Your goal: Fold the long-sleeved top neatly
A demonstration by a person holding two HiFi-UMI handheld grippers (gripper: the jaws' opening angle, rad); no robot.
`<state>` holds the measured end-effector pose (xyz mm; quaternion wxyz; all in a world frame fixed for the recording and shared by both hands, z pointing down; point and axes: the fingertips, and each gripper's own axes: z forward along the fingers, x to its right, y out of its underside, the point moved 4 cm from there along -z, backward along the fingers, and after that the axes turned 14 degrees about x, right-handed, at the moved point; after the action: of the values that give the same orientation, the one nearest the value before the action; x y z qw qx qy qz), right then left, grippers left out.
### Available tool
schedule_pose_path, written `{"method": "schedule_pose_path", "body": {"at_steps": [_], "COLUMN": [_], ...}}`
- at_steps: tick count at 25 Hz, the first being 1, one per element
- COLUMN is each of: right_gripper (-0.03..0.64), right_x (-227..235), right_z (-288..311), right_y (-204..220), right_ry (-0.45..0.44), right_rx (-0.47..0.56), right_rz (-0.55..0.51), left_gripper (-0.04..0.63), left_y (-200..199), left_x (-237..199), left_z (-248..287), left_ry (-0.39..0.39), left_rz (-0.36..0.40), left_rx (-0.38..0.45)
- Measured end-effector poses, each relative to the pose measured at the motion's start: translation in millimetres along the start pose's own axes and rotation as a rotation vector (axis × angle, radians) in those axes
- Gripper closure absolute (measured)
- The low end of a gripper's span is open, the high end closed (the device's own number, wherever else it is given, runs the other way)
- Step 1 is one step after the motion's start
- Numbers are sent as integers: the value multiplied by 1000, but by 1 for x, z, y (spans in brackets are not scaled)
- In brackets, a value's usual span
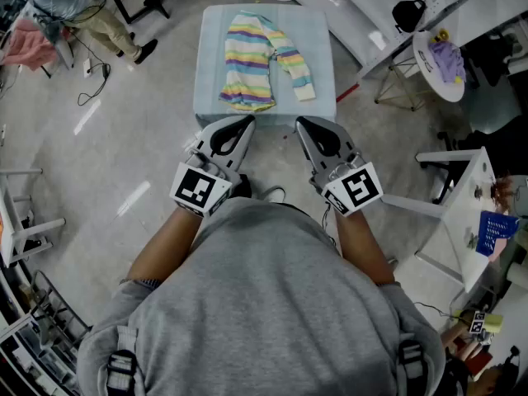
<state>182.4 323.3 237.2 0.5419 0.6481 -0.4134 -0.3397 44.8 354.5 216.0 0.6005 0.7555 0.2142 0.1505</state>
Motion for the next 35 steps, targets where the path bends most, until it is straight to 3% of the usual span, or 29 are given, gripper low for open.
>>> {"method": "schedule_pose_path", "body": {"at_steps": [27, 35], "right_gripper": [600, 499], "right_x": [-5, 0], "right_z": [-17, -24], "right_y": [8, 10], "right_ry": [25, 23], "right_rx": [-13, -33], "right_rz": [34, 41], "left_gripper": [575, 455], "left_y": [7, 9], "left_x": [12, 20], "left_z": [-11, -6], "left_ry": [2, 9], "left_rz": [-10, -21], "left_rx": [-27, -39]}}
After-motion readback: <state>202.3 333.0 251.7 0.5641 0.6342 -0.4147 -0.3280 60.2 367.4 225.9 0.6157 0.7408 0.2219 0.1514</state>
